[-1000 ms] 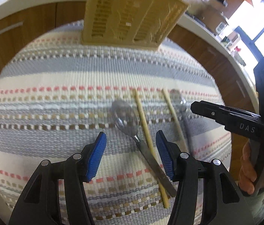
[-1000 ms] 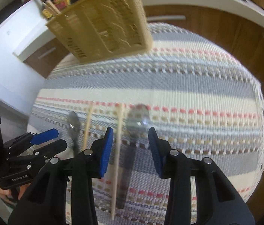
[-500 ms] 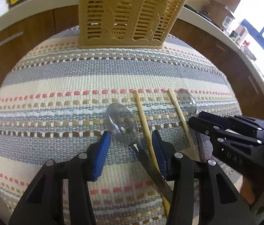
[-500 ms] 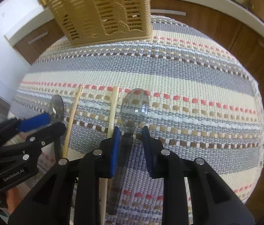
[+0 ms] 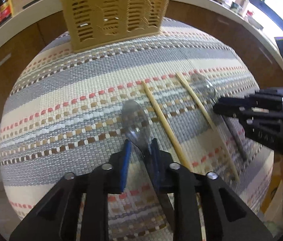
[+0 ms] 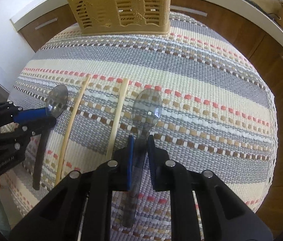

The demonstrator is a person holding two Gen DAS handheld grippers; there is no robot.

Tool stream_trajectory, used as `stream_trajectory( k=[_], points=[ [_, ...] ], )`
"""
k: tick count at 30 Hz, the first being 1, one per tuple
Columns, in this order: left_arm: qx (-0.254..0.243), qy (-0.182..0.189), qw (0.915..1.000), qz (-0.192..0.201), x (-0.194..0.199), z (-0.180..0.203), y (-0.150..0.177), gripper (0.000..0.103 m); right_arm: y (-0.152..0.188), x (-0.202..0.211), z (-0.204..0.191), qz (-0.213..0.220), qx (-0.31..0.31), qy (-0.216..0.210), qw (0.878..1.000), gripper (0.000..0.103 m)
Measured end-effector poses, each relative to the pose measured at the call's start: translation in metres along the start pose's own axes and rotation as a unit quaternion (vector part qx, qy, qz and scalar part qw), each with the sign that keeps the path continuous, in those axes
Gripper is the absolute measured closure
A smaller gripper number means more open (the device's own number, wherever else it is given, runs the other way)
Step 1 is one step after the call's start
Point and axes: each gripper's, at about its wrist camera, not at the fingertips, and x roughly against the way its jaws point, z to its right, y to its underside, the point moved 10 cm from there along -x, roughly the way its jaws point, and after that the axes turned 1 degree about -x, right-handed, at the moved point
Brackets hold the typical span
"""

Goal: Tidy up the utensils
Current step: 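Carry both clear spoons up and release them into the tan caddy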

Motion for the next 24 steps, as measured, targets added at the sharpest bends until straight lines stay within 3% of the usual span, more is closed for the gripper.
stream_trajectory(
  k=[7,10,14,18,21,24],
  points=[
    [-0.039,-0.019,0.9981,-0.044,-0.002,0.006,0.007,0.077,0.002,0.0,-0.002,-0.045,0.039,-0.004,0.998,0.09],
    [-0.05,-0.044,0.9966,-0.049,-0.005,0.004,0.003,0.09,0.0,0.0,-0.002,-0.053,0.038,-0.012,0.998,0.091],
    [-0.032,-0.035,0.9981,-0.04,-0.003,0.004,-0.002,0.093,-0.005,0.002,0.005,-0.046,0.028,-0.03,0.998,0.093],
    [-0.011,-0.033,0.9994,-0.003,0.014,-0.014,-0.005,0.093,-0.015,0.021,0.009,-0.006,0.025,-0.052,0.998,0.093],
    [0.011,-0.019,0.9985,0.051,0.044,-0.022,-0.024,0.093,-0.035,0.052,0.011,0.043,0.03,-0.071,0.996,0.093],
    [0.024,-0.007,0.9916,0.127,0.089,-0.029,-0.054,0.093,-0.063,0.092,0.012,0.11,0.035,-0.076,0.99,0.093]
  ],
)
